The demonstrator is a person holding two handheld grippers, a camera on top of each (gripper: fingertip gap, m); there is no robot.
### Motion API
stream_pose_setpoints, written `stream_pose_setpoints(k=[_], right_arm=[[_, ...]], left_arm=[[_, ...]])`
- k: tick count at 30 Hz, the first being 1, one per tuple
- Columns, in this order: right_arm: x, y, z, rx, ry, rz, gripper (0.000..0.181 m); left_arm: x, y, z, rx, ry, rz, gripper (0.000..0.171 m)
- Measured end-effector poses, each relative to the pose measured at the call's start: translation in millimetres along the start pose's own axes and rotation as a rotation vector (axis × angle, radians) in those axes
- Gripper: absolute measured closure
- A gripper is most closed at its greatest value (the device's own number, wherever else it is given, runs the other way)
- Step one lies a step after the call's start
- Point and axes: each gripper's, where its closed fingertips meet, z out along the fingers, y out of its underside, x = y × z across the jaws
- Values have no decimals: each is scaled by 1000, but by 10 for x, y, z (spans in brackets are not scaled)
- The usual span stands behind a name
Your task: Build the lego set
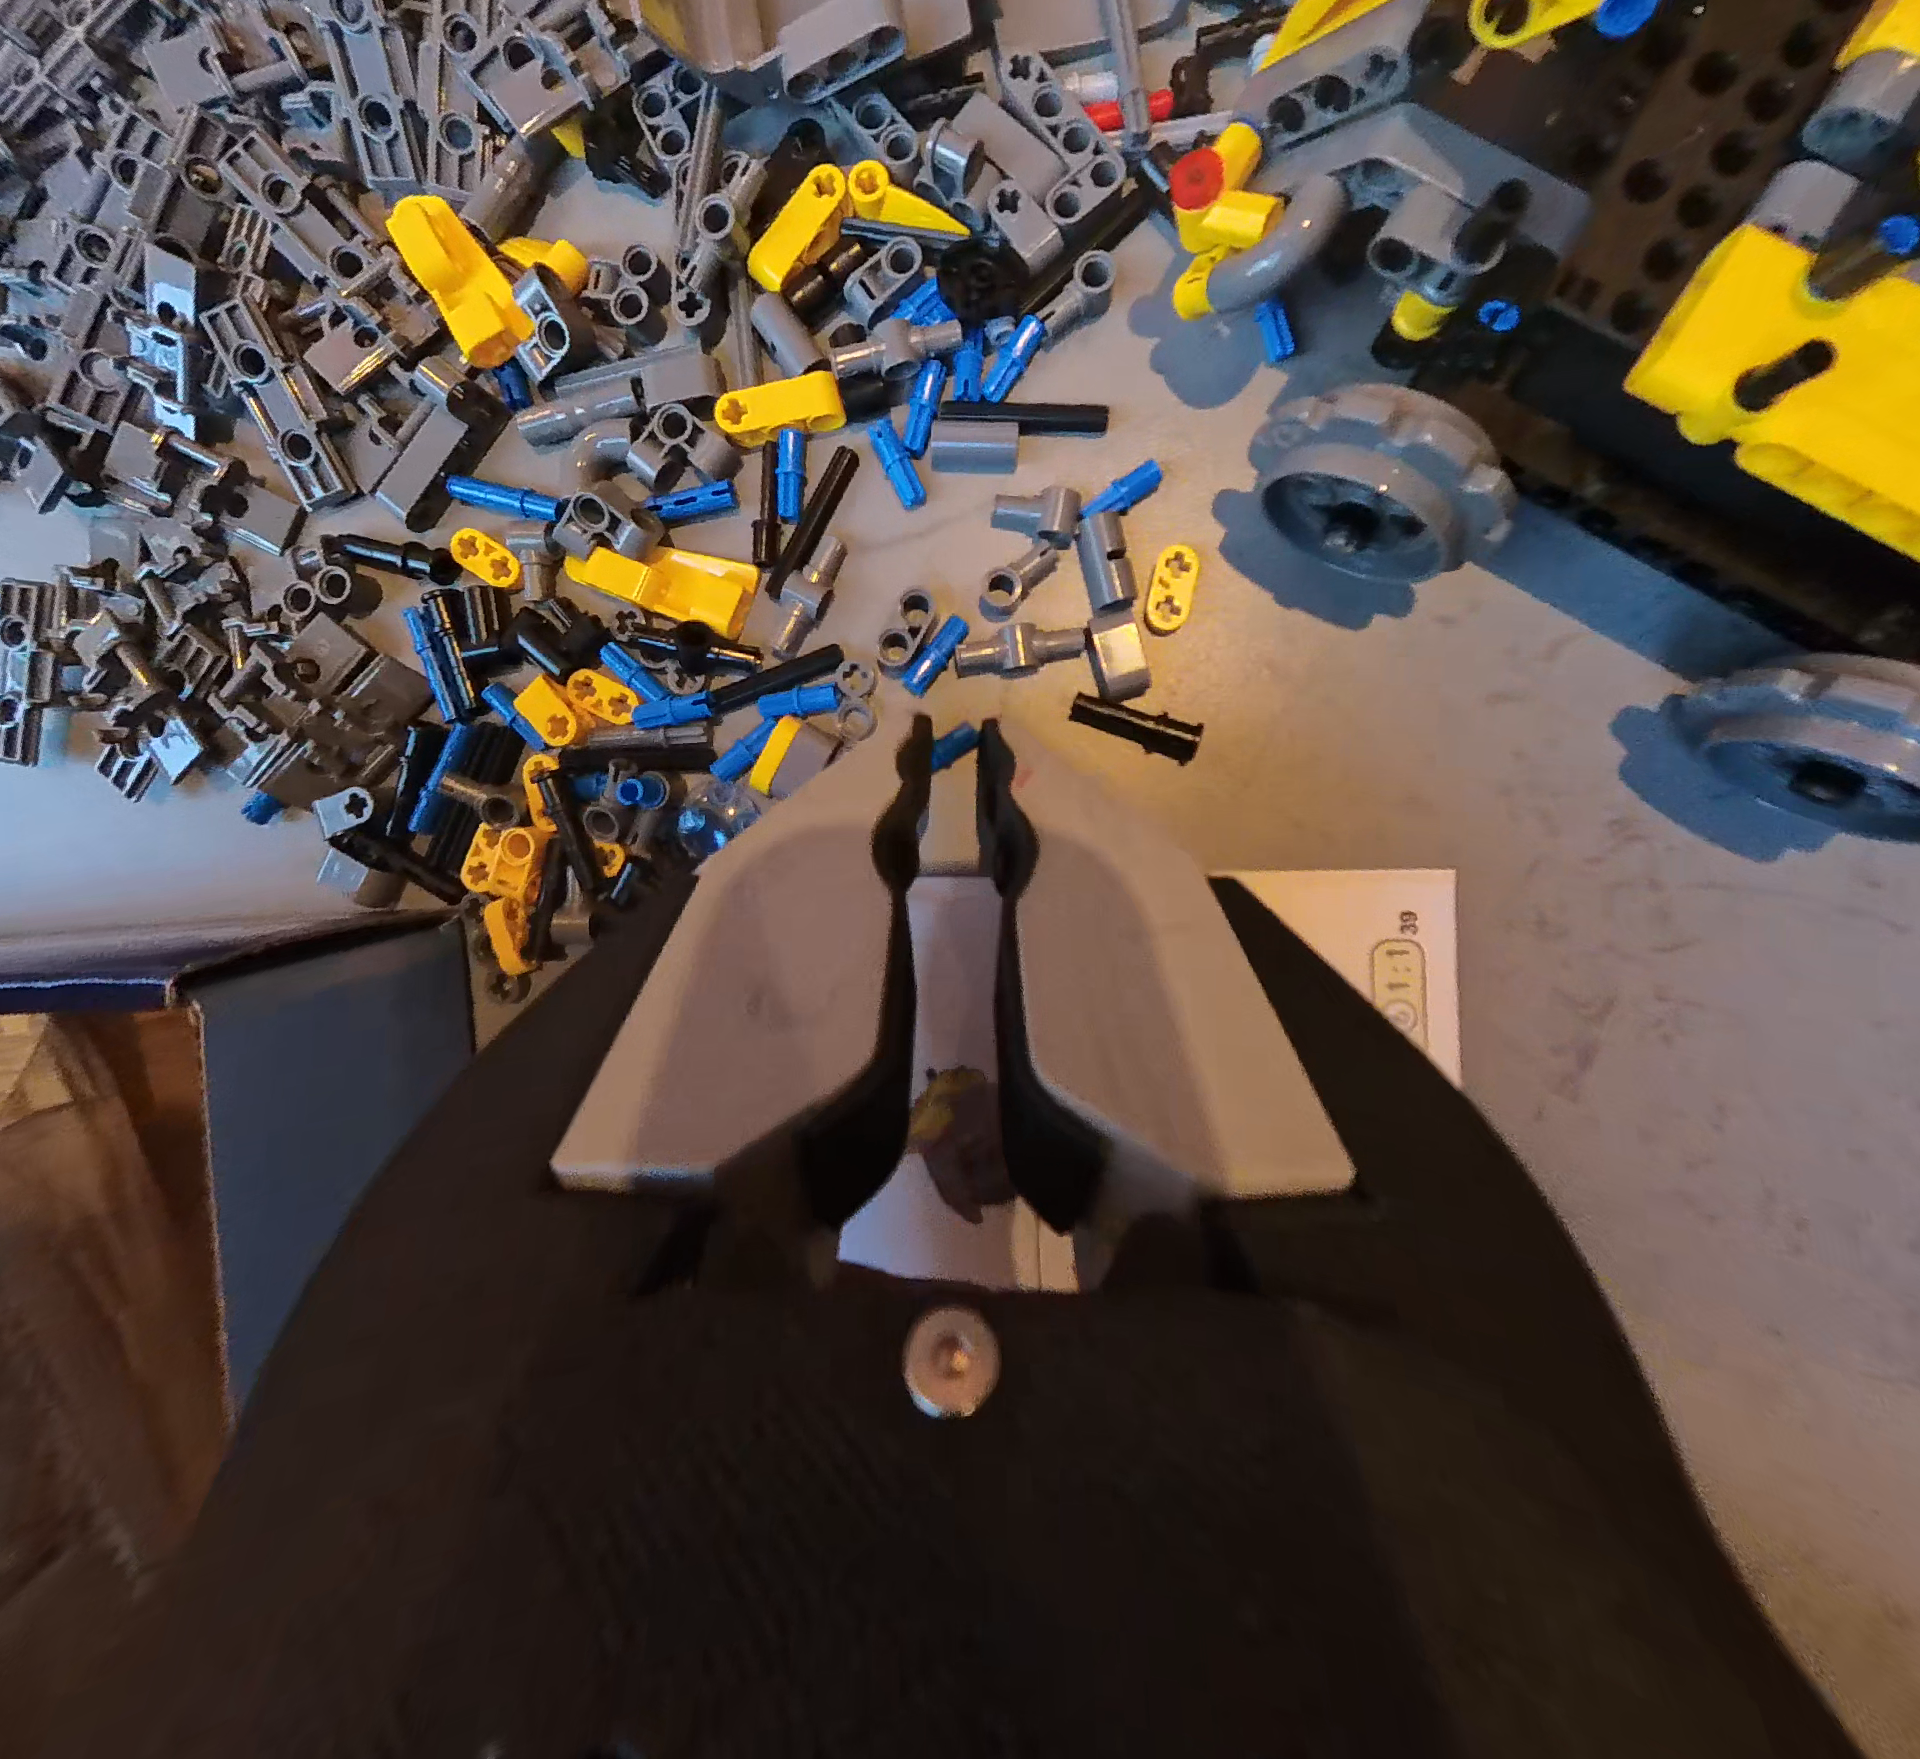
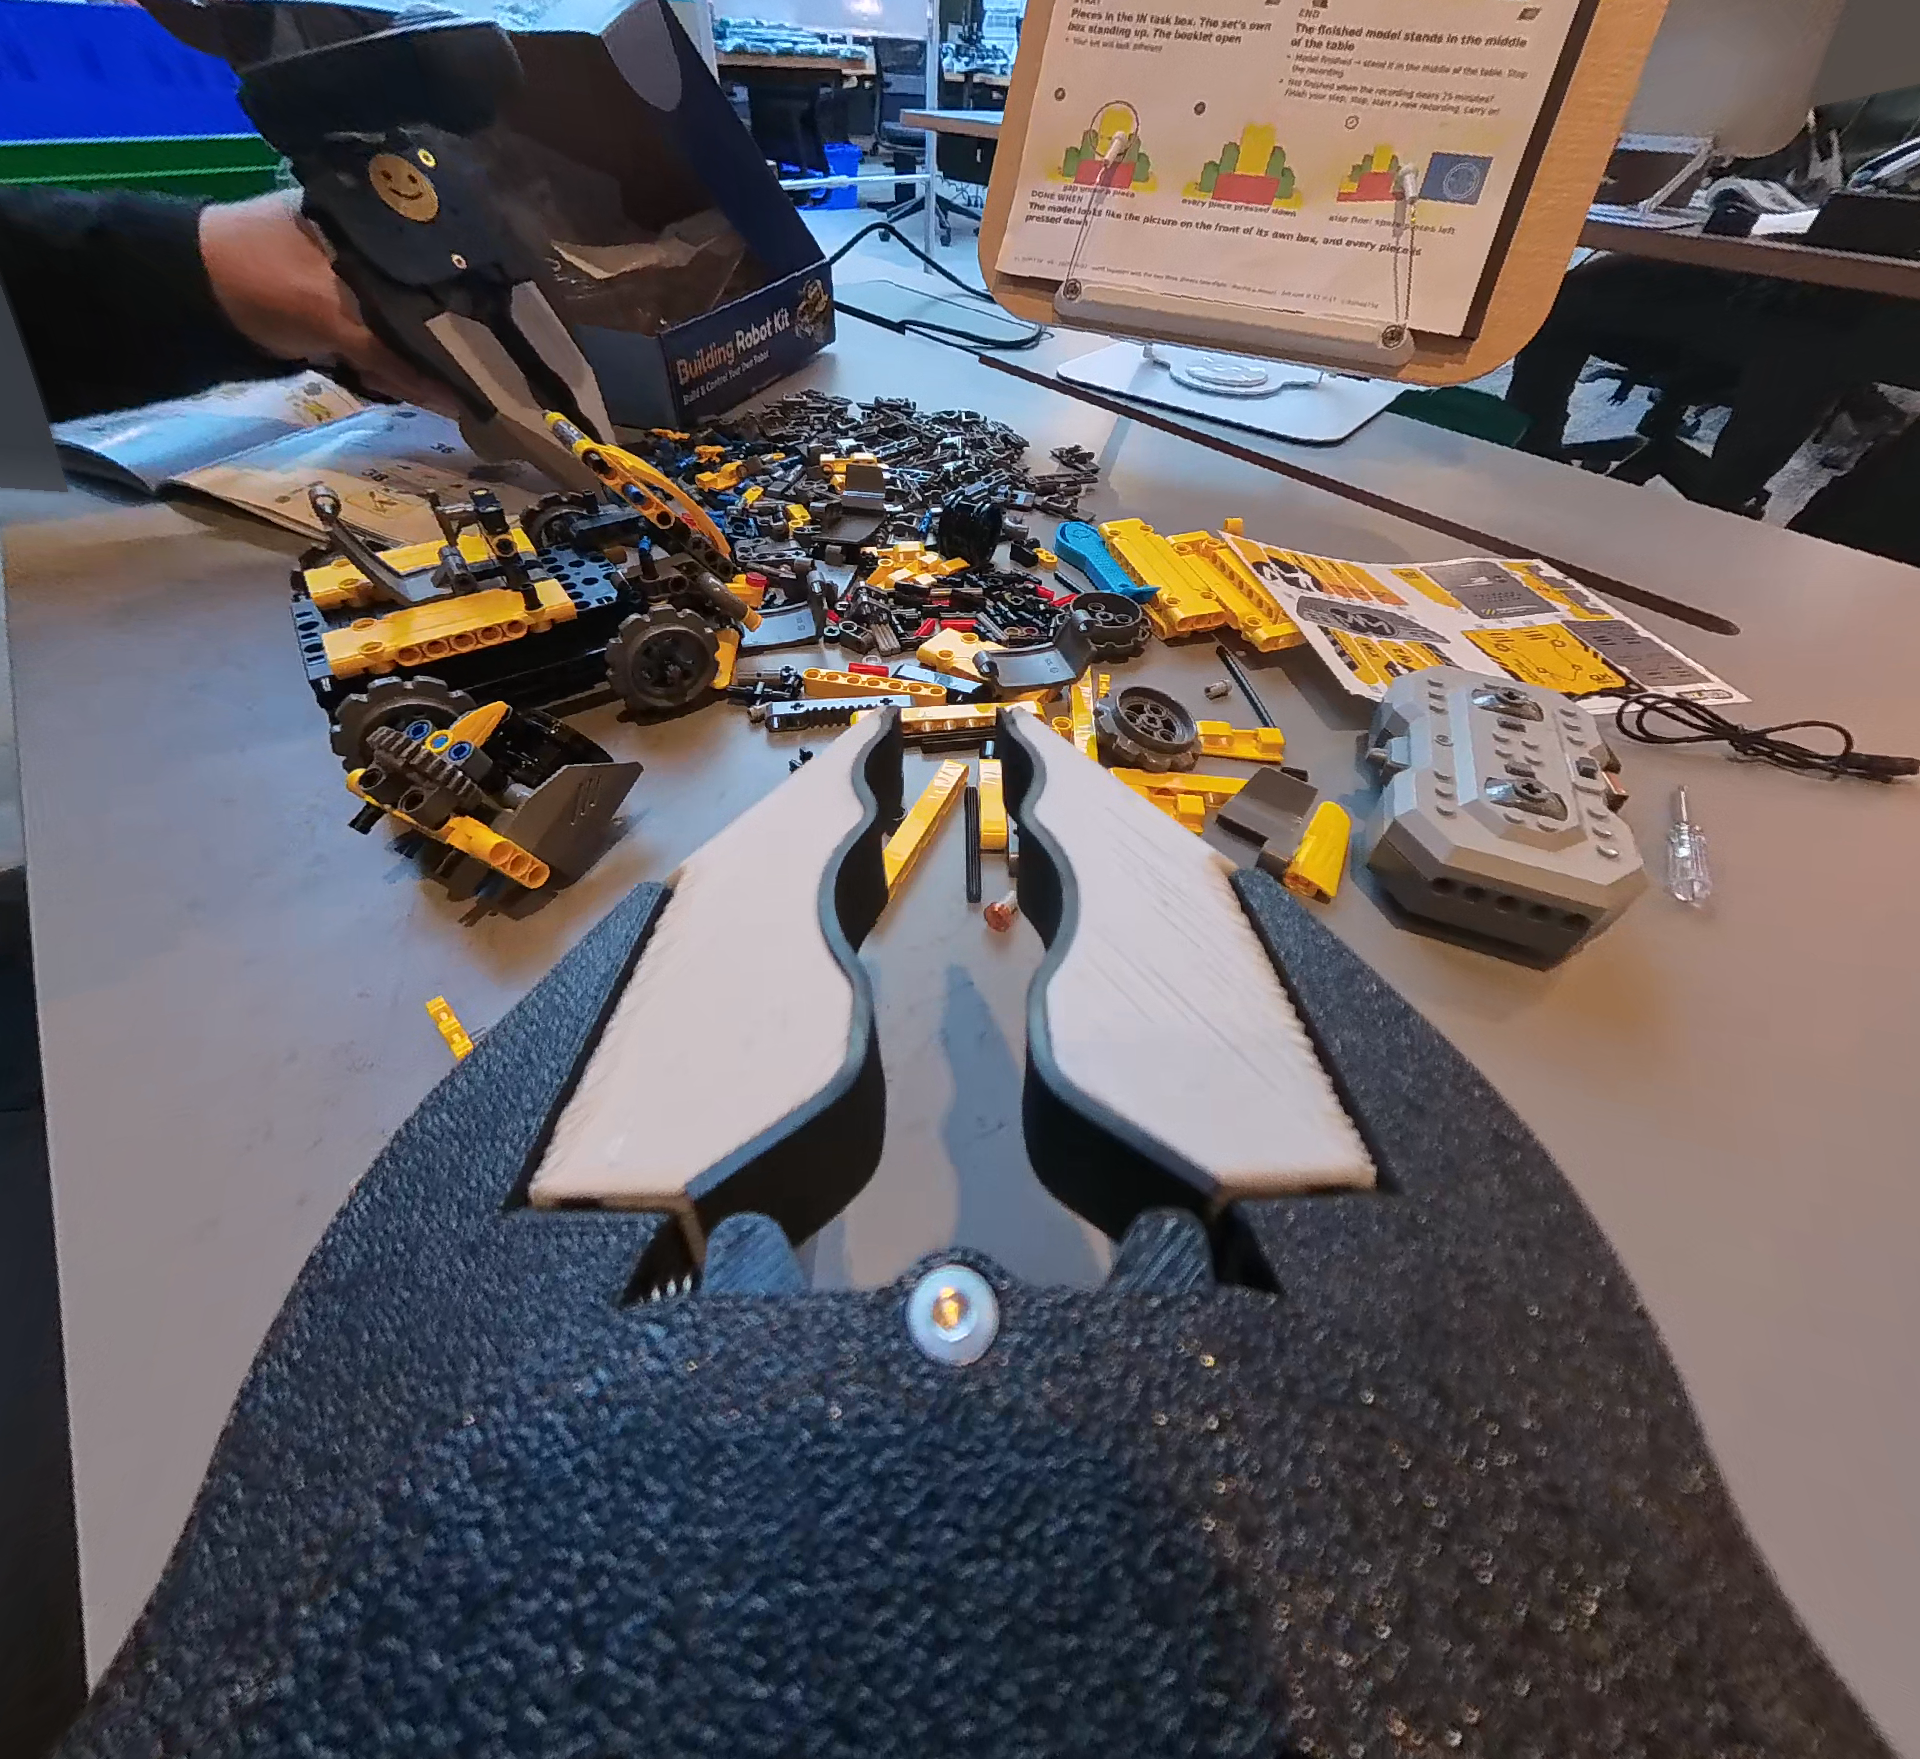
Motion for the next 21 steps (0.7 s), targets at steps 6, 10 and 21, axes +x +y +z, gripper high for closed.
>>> stream_pose_setpoints(k=[6,10,21], right_arm=[[-6,-12,-9,6,-2,-2,164],[-3,-107,-65,54,13,-4,166],[-1794,-1056,-75,141,-763,331,144]], left_arm=[[12,-21,-115,43,-83,109,164],[245,-348,-437,245,-203,302,164],[2202,-1662,-1361,793,-38,656,164]])
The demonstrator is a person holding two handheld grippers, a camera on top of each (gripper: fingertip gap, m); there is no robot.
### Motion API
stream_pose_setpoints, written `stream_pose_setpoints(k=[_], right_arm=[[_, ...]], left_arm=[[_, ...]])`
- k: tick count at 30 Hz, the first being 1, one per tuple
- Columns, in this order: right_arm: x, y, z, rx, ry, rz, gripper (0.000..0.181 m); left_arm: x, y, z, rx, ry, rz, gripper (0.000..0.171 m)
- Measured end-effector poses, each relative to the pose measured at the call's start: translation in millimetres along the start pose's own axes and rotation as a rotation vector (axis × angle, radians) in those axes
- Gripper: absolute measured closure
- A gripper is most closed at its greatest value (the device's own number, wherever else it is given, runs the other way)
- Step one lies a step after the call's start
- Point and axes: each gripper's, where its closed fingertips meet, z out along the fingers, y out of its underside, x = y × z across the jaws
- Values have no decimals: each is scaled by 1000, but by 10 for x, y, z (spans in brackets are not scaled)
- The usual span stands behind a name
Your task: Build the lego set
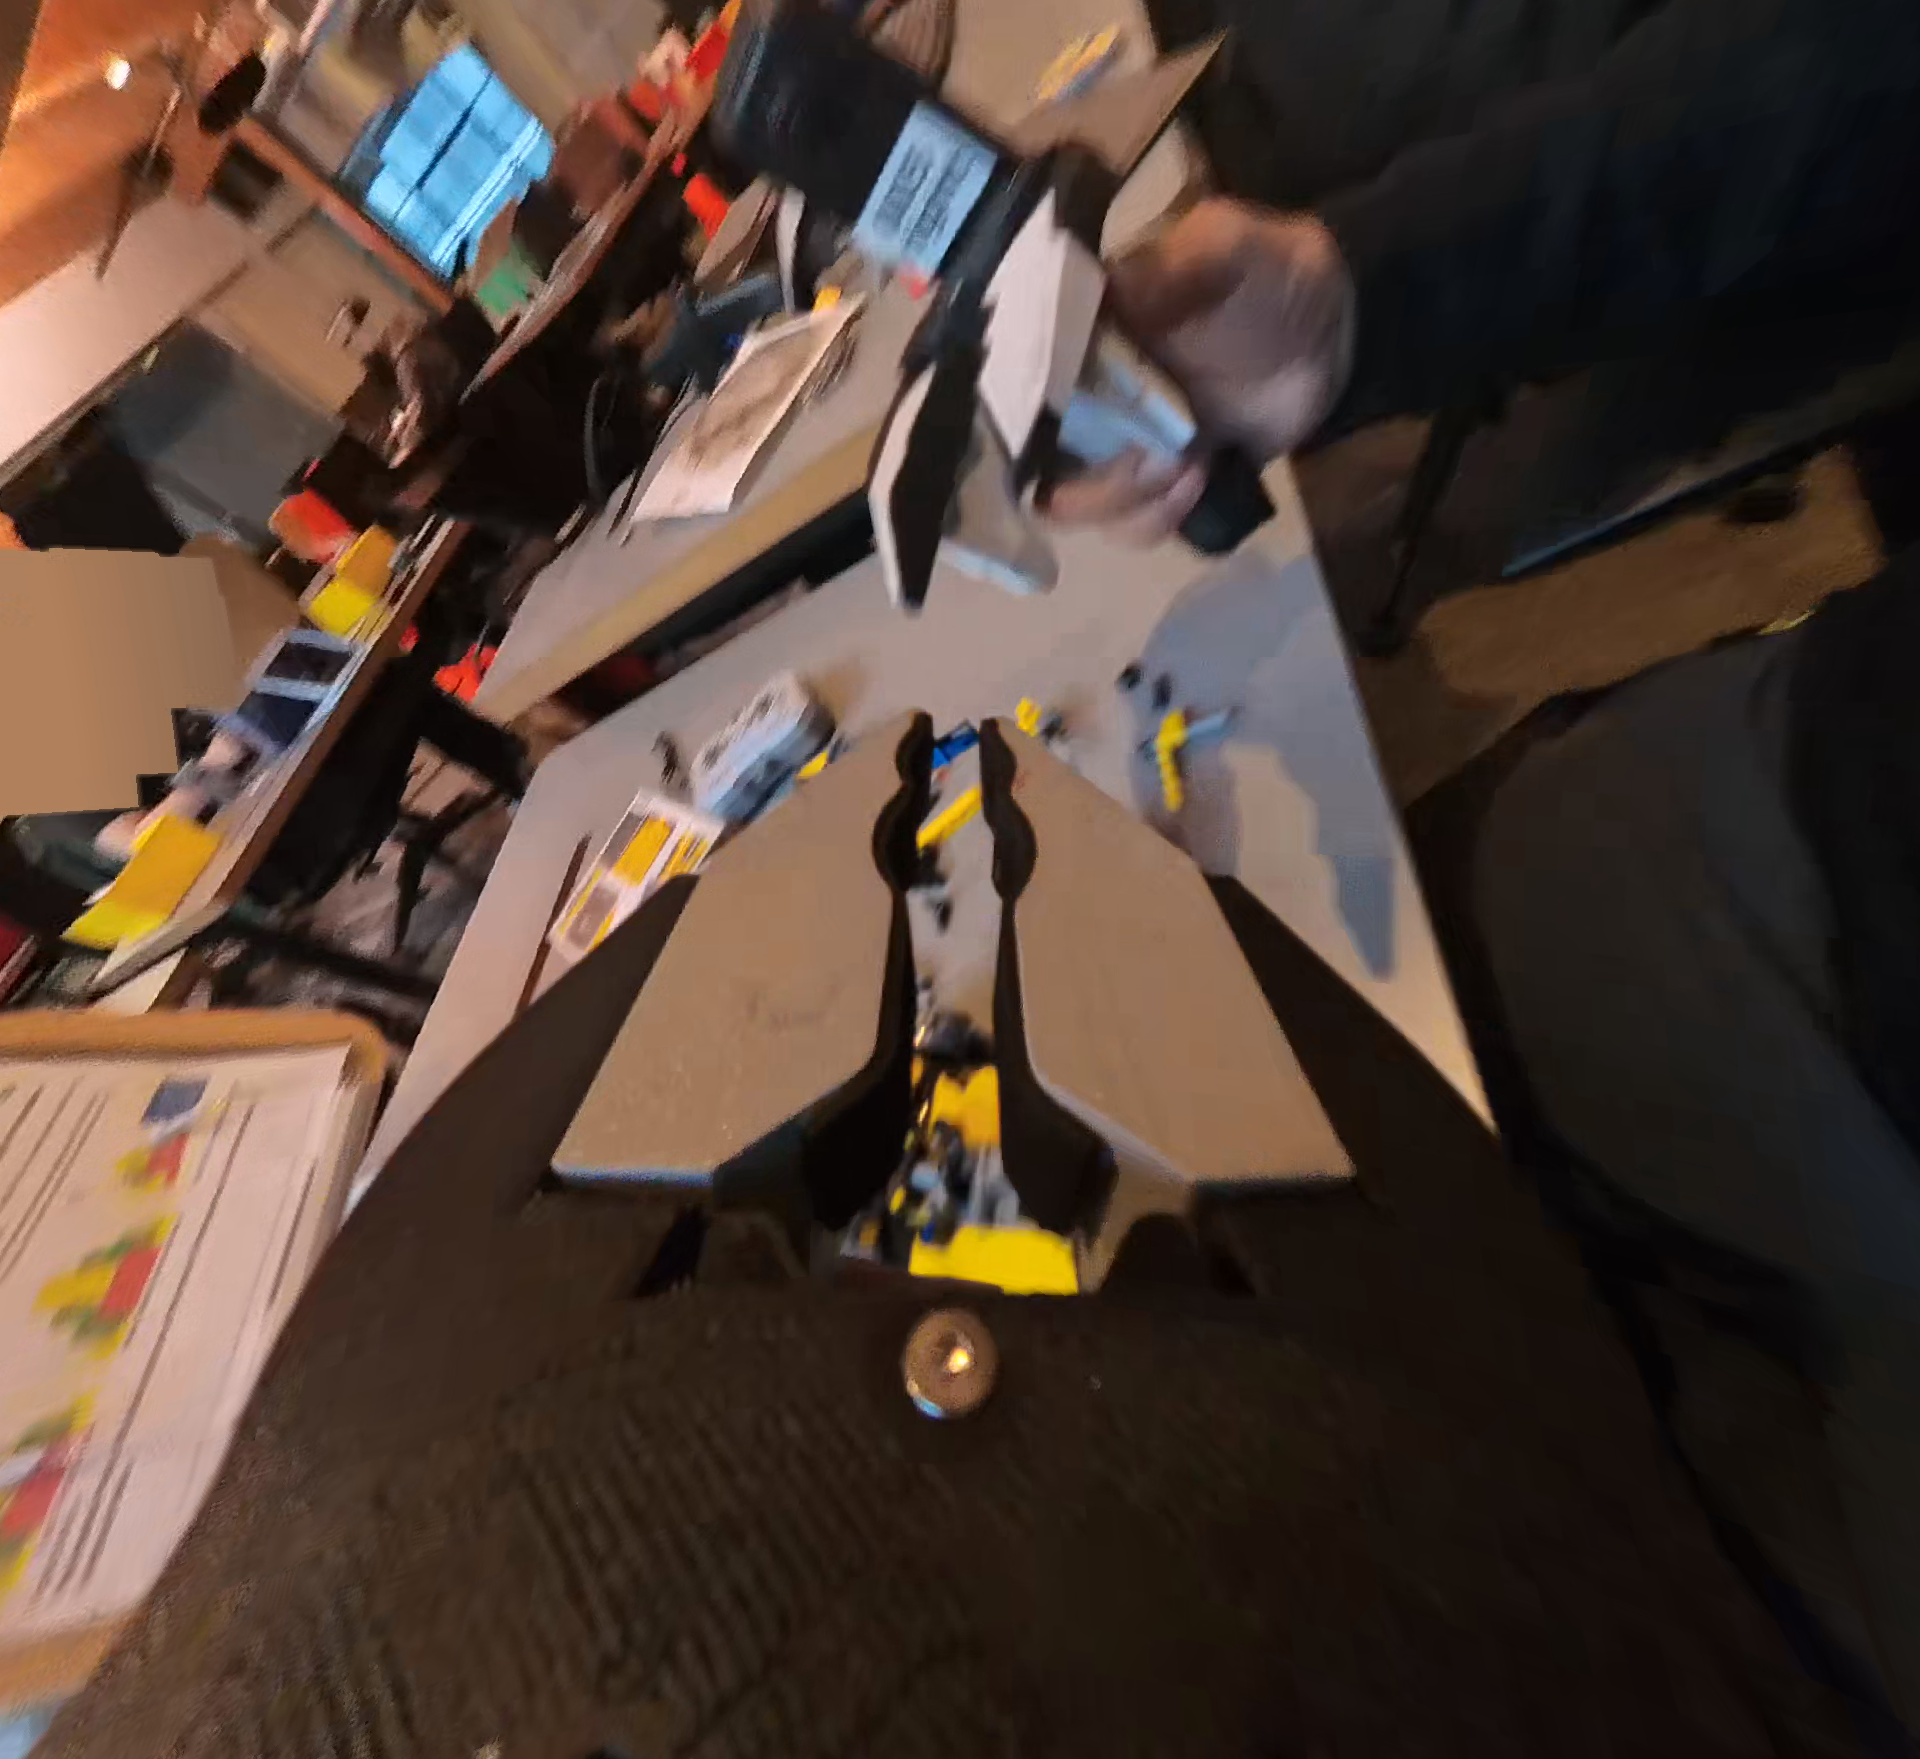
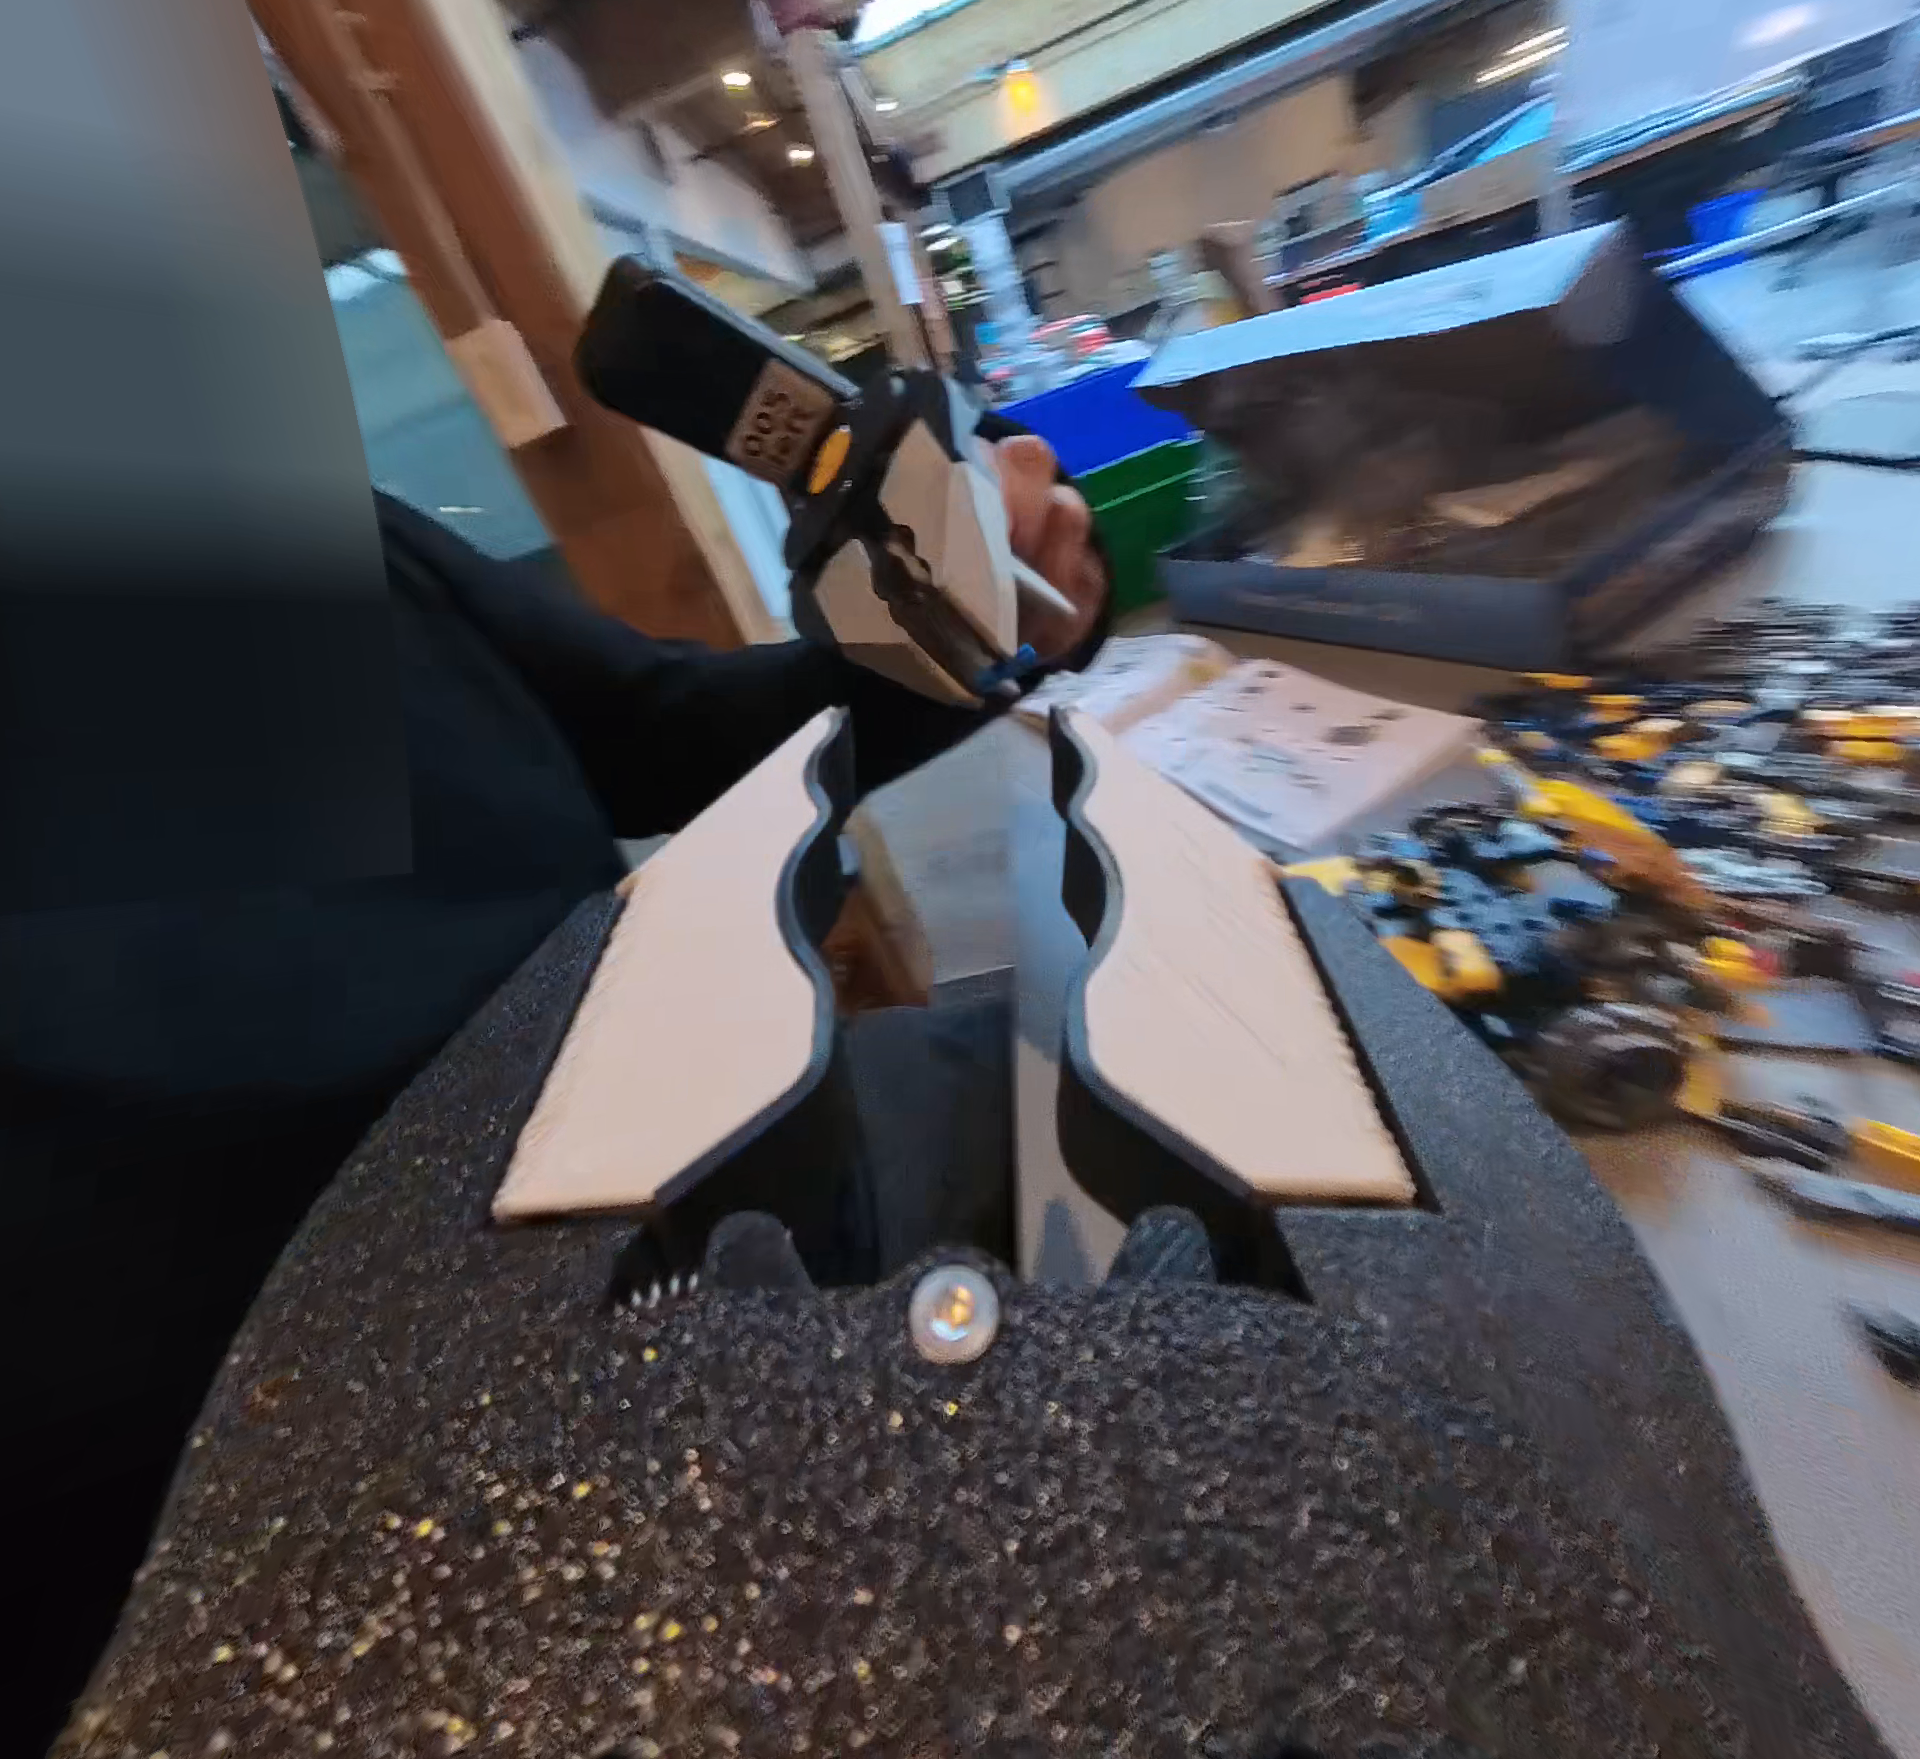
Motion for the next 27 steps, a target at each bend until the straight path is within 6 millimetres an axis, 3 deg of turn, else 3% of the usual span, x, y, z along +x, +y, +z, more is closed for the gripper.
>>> stream_pose_setpoints(k=[4,9,21,27], right_arm=[[-309,93,151,-35,-146,65,144],[-385,237,222,-83,-230,318,147],[-251,302,201,-98,-163,429,173],[-52,314,110,-99,-58,433,175]], left_arm=[[189,-303,71,117,67,-1,164],[325,-387,131,122,59,66,165],[380,-228,214,-5,29,173,164],[277,-132,362,-69,-63,85,164]])
